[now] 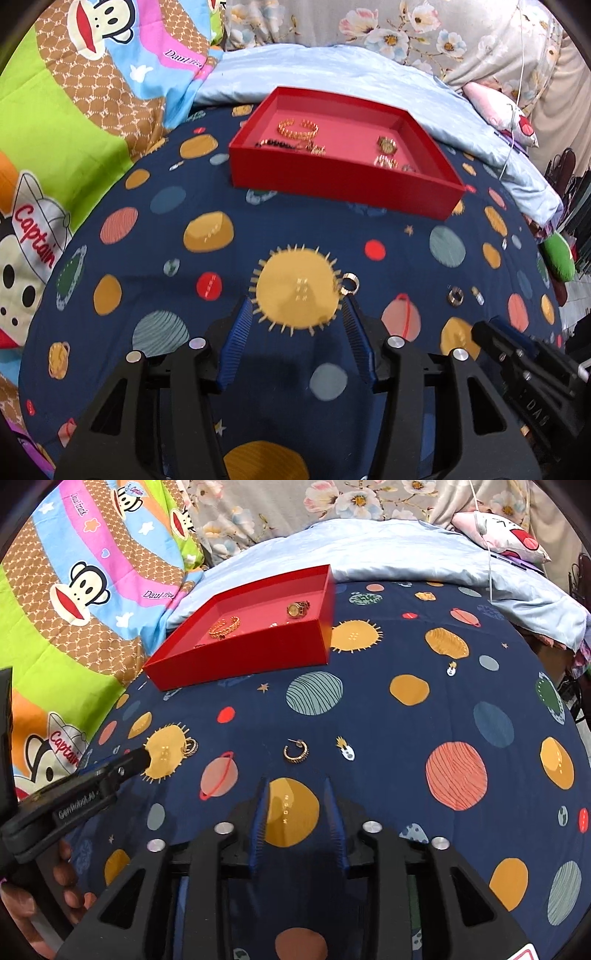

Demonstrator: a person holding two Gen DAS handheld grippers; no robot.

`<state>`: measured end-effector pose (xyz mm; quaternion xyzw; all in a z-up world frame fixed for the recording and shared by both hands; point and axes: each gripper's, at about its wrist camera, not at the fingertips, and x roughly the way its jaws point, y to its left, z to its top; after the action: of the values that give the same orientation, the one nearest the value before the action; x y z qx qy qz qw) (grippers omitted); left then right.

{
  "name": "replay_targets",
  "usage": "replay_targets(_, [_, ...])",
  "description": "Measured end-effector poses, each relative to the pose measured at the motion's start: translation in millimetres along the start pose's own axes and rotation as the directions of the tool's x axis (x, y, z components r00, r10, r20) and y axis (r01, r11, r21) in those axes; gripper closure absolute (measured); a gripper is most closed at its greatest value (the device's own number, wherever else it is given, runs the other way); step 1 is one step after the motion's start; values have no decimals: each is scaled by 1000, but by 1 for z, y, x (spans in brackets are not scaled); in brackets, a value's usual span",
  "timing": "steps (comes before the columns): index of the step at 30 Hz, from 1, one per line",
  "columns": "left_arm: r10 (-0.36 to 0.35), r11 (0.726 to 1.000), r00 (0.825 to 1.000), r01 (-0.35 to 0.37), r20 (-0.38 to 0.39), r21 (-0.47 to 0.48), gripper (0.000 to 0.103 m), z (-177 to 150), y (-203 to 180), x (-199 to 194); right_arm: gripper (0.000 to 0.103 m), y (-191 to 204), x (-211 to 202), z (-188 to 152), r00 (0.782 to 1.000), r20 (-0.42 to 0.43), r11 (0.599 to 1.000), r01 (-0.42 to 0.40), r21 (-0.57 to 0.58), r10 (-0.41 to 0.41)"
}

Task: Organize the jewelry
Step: 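Move both tools back over the last jewelry pieces, then grasp the gold hoop earring with the right gripper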

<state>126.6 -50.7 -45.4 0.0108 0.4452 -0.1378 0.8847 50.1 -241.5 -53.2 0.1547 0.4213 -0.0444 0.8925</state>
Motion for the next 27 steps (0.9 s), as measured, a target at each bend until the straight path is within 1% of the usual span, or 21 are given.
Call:
replay_targets(9, [8,1000,1000,-9,-26,-25,53,-11,14,1,69,3,16,10,1000,1,999,21,-26,-21])
replay_targets(18, [-3,1000,1000,2,-29,-24,53,-11,16,2,70,11,35,19,999,-1,997,44,-65,-44])
replay_targets(21, [-10,1000,1000,9,-30,-24,53,-10,14,4,73,12,37,20,998,5,996,57,-71,-57])
replay_targets(26, [-13,1000,999,12,-30,-21,53,-8,11,6,87,12,38,20,996,7,993,86,-76,-86])
replay_targets(27, [-13,1000,999,12,-30,-21,53,-8,11,6,87,10,37,21,996,7,993,89,-72,-89])
